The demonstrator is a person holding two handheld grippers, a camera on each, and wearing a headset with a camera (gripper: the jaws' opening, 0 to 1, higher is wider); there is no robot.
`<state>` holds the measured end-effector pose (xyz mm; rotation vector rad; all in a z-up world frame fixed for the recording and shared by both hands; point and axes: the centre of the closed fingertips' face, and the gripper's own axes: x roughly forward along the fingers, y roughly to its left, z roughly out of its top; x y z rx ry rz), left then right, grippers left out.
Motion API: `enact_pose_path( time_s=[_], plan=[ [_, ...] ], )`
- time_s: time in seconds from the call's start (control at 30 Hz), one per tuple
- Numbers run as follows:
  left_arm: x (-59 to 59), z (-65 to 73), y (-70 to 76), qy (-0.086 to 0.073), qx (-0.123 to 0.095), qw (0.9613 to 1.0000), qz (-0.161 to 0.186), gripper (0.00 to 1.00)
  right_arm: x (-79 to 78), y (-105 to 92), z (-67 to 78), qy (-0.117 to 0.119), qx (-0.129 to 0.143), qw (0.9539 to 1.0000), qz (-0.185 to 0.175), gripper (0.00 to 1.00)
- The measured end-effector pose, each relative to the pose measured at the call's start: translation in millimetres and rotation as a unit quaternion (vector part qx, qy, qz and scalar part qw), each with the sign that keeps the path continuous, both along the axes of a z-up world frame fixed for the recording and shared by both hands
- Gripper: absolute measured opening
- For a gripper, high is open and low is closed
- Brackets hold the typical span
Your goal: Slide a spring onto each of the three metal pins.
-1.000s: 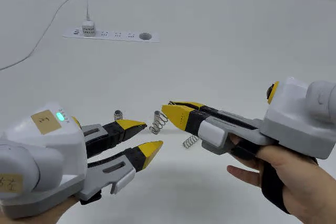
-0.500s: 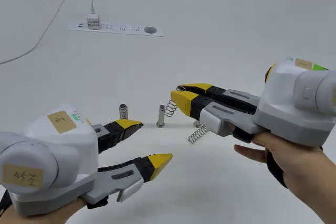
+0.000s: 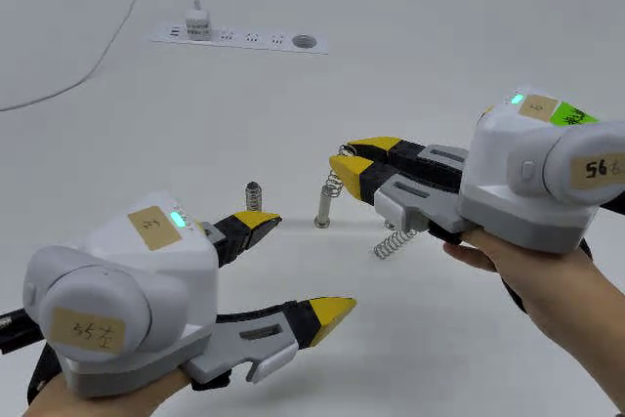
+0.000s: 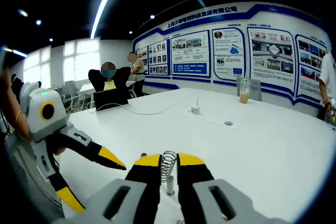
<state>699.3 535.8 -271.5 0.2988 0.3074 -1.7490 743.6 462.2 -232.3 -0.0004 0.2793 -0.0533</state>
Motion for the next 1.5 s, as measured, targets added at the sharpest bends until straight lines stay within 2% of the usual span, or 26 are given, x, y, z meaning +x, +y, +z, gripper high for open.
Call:
enact_pose_path(
  time_s=[0.33,0.63,0.97,1.13,1.5],
  plan=[
    [-1.8,-3.1,-0.7,0.005,0.004,1.0,-0.002,0.69,5.2,-5.0,-11.2,0.003,-0.029,0.9996,0.004,0.12],
    [-1.6,-4.3,-0.3,0.015,0.006,0.9999,0.001,0.72,8.8,-6.4,-15.4,0.006,-0.041,0.9991,0.007,0.12],
    [-1.1,-5.2,0.4,0.021,0.009,0.9997,0.005,0.73,10.2,-2.5,-27.3,0.024,-0.072,0.9969,0.017,0.12],
    [-0.4,-4.5,0.8,0.027,0.009,0.9996,0.007,0.72,11.9,-2.5,-34.1,0.035,-0.079,0.9961,0.017,0.12],
    [-0.1,-4.9,1.1,0.024,0.011,0.9996,0.006,0.72,12.9,-1.5,-49.3,0.057,-0.087,0.9943,0.022,0.12]
  ],
)
